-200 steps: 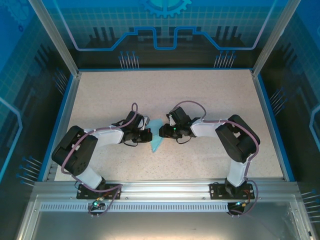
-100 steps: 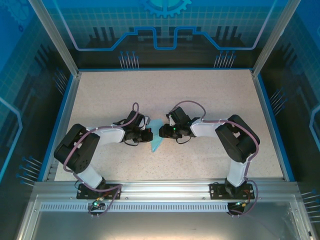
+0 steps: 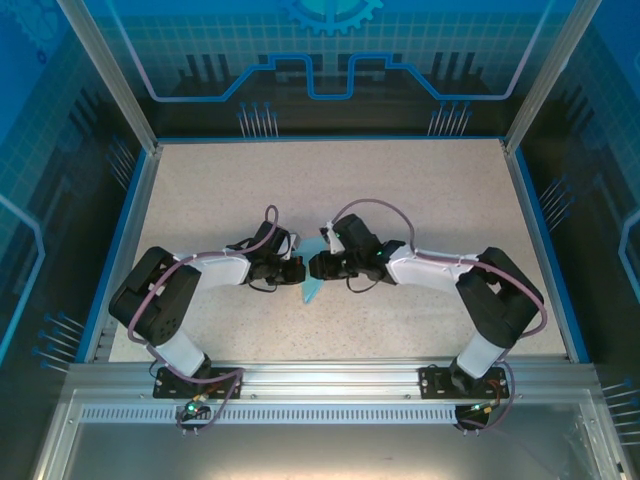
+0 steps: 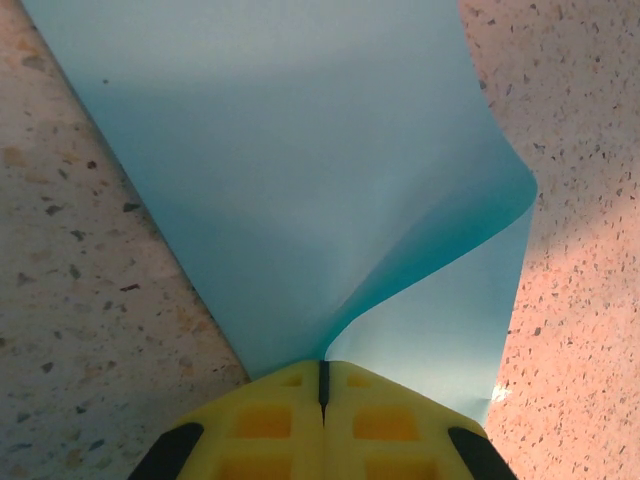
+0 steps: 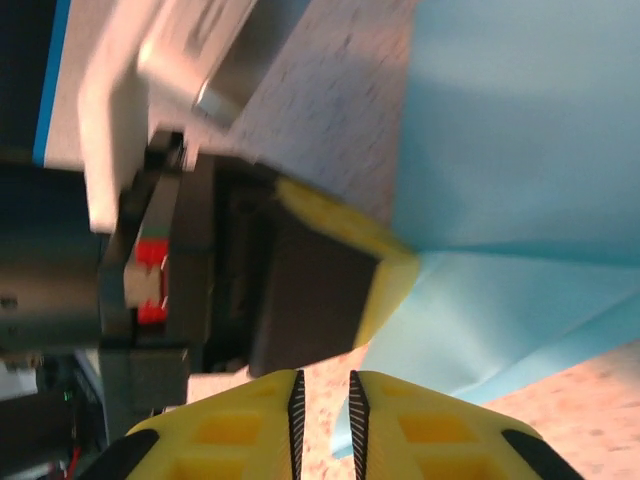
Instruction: Fold a paper plane with a square sheet of paper (pick it up from the middle)
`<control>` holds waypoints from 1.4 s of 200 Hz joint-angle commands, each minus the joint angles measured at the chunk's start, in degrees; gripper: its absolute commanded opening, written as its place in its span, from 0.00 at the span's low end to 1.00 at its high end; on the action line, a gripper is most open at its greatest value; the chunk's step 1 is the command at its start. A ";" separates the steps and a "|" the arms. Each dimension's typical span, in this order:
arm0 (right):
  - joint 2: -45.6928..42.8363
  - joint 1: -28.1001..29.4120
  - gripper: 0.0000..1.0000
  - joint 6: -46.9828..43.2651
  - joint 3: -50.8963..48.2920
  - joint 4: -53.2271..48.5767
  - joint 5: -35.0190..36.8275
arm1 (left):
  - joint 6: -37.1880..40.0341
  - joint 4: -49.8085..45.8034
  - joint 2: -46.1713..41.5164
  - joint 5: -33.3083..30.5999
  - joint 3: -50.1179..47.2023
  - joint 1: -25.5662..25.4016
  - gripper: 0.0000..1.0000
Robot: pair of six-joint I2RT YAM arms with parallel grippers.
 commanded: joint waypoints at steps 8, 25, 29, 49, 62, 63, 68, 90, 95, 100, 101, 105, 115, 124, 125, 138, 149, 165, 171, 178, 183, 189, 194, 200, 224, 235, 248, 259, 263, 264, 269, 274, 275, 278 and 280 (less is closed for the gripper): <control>3.45 3.23 0.13 2.13 -2.08 2.57 -3.37 | -0.73 -0.61 0.53 -0.61 0.02 -0.25 0.00; 5.06 3.74 0.12 3.40 -2.41 4.90 -4.66 | -0.88 -0.48 0.31 -0.37 -0.21 -0.26 0.00; 5.46 3.91 0.12 3.56 -2.41 5.19 -4.79 | -0.86 -0.50 0.24 -0.35 -0.25 -0.25 0.00; 6.74 4.22 0.11 4.05 -3.93 5.69 -4.99 | -0.84 -0.28 -0.04 -0.44 -0.56 -0.21 0.00; 7.23 4.24 0.10 4.14 -3.95 5.66 -4.67 | -0.95 -0.18 -0.13 -0.42 -0.68 -0.20 0.00; 7.24 4.21 0.10 4.13 -3.97 5.64 -4.68 | -0.97 -0.21 -0.13 -0.43 -0.69 -0.23 0.00; 7.44 4.26 0.10 4.06 -3.89 5.62 -4.67 | -0.94 -0.20 -0.13 -0.41 -0.72 -0.26 0.00; 8.64 4.22 0.10 4.38 -3.82 5.77 -4.90 | -1.08 0.04 -0.04 -0.51 -0.87 -0.21 0.00; 8.79 4.23 0.10 4.54 -3.81 5.88 -4.89 | -1.10 0.09 -0.04 -0.51 -0.91 -0.23 0.00; 8.95 4.25 0.10 4.66 -3.82 5.95 -4.91 | -1.16 0.11 -0.04 -0.52 -0.87 -0.26 0.00; 9.02 4.26 0.10 4.66 -3.82 5.96 -4.93 | -1.12 0.11 -0.04 -0.52 -0.87 -0.22 0.00; 9.11 4.24 0.10 4.66 -3.86 5.95 -4.94 | -1.13 0.11 -0.04 -0.52 -0.90 -0.24 0.00; 9.31 4.15 0.10 4.66 -3.77 5.85 -4.90 | -1.19 0.22 -0.02 -0.52 -0.96 -0.24 0.00; 9.43 4.17 0.10 4.73 -3.73 5.62 -4.78 | -1.24 0.25 -0.06 -0.61 -0.92 -0.25 0.00; 9.43 4.18 0.10 4.73 -3.73 5.62 -4.77 | -1.21 0.22 -0.05 -0.61 -0.94 -0.22 0.00; 9.44 4.16 0.10 4.81 -3.74 5.51 -4.54 | -1.25 0.20 -0.04 -0.61 -0.89 -0.26 0.00; 9.53 4.09 0.10 4.81 -3.81 5.11 -4.30 | -1.29 0.18 -0.04 -0.60 -0.79 -0.26 0.00; 9.49 4.00 0.10 4.96 -3.98 4.87 -3.98 | -1.22 0.03 -0.04 -0.51 -0.70 -0.26 0.00; 9.49 3.90 0.10 5.00 -4.03 4.70 -3.97 | -1.21 0.11 -0.04 -0.52 -0.69 -0.25 0.00; 9.47 3.86 0.10 4.95 -4.06 4.57 -3.82 | -1.24 0.06 -0.04 -0.61 -0.66 -0.20 0.00; 9.56 3.89 0.10 4.95 -4.10 4.56 -3.78 | -1.25 -0.05 -0.12 -0.61 -0.56 -0.24 0.00; 9.56 3.83 0.10 4.94 -4.08 4.36 -3.76 | -1.25 -0.07 -0.13 -0.57 -0.53 -0.21 0.00; 9.62 3.85 0.10 4.99 -4.08 4.29 -3.69 | -1.21 -0.14 -0.13 -0.57 -0.56 -0.24 0.00; 9.74 3.78 0.10 4.97 -4.08 4.09 -3.58 | -1.21 -0.15 -0.21 -0.64 -0.57 -0.20 0.00; 10.32 3.81 0.10 5.09 -3.82 3.08 -3.43 | -1.11 -0.23 -0.46 -1.13 -0.35 -0.20 0.00; 10.65 3.77 0.10 4.98 -3.47 1.83 -3.12 | -1.26 -0.33 -0.39 -1.36 -0.27 -0.26 0.00; 11.02 3.73 0.10 5.06 -3.26 0.38 -2.47 | -1.31 -0.34 -0.30 -1.48 -0.10 -0.21 0.00; 11.34 3.66 0.10 5.10 -3.07 -0.78 -2.08 | -1.42 -0.35 -0.32 -1.55 0.01 -0.20 0.00; 11.41 3.64 0.10 5.18 -3.08 -1.07 -1.97 | -1.49 -0.37 -0.39 -1.57 0.16 -0.21 0.00; 11.43 3.65 0.10 5.22 -3.10 -1.16 -1.97 | -1.47 -0.39 -0.39 -1.62 0.13 -0.19 0.00; 11.47 3.69 0.10 5.29 -3.05 -1.36 -1.81 | -1.57 -0.61 -0.54 -1.77 0.28 -0.21 0.00; 11.46 3.62 0.10 5.39 -3.04 -1.53 -1.82 | -1.62 -1.03 -0.64 -2.11 0.55 -0.19 0.00; 11.50 3.64 0.10 5.37 -3.03 -1.56 -1.84 | -1.66 -1.12 -0.69 -2.20 0.63 -0.18 0.00; 11.55 3.65 0.10 5.39 -3.03 -1.63 -1.71 | -1.78 -1.32 -0.85 -2.44 0.76 -0.22 0.00; 11.55 3.68 0.10 5.36 -3.07 -1.71 -1.70 | -1.79 -1.45 -0.94 -2.58 0.88 -0.25 0.00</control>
